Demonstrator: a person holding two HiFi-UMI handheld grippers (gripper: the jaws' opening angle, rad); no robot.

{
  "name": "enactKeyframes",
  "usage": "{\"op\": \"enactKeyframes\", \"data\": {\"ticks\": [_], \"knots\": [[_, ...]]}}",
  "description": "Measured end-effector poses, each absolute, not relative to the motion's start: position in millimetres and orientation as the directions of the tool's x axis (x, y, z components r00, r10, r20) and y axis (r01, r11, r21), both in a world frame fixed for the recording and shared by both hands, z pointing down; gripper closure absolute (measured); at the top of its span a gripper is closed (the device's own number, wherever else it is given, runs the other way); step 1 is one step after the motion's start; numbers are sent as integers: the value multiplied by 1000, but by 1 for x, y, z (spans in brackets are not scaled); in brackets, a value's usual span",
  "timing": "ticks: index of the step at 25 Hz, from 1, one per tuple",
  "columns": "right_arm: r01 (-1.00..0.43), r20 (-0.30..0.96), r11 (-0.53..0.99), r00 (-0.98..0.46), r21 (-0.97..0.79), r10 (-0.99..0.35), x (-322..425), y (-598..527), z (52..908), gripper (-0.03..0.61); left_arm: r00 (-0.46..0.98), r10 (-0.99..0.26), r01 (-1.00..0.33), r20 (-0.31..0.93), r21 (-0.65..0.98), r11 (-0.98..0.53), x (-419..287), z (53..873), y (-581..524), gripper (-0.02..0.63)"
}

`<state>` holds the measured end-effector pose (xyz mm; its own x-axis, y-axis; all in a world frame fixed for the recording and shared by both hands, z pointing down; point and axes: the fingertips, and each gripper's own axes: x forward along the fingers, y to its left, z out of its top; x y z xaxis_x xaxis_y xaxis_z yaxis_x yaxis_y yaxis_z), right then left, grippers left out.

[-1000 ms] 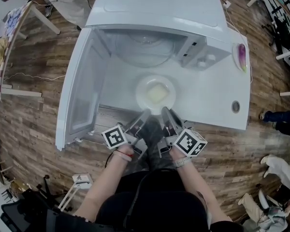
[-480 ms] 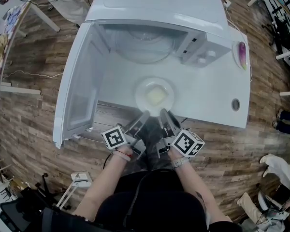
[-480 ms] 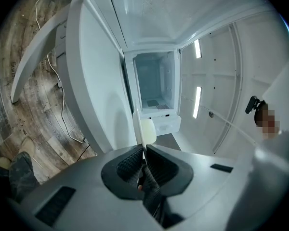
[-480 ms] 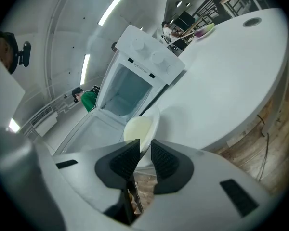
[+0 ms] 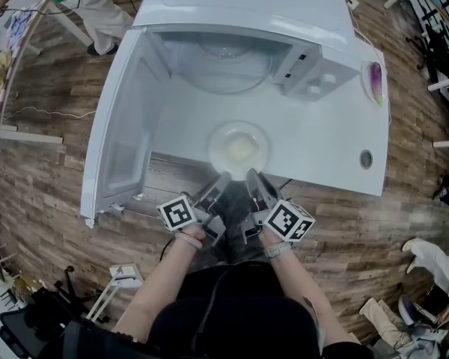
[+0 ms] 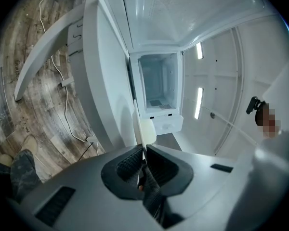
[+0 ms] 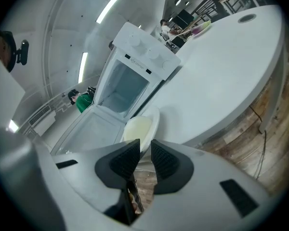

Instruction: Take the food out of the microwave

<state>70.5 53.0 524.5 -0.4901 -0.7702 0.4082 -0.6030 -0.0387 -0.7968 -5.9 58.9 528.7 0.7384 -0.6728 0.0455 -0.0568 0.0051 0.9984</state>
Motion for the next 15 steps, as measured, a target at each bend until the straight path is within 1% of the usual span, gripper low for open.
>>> {"op": "enactKeyframes", "data": {"ticks": [9,15], "knots": [[-602,423,-56,-490,-797,-762,70,58,533,492,738,-672,-55,59,998,27,-7,536,64,585],[-605,434,-58,-497,-794,-752,69,59,537,492,742,-668,-69,60,998,13,-8,540,64,584]]}}
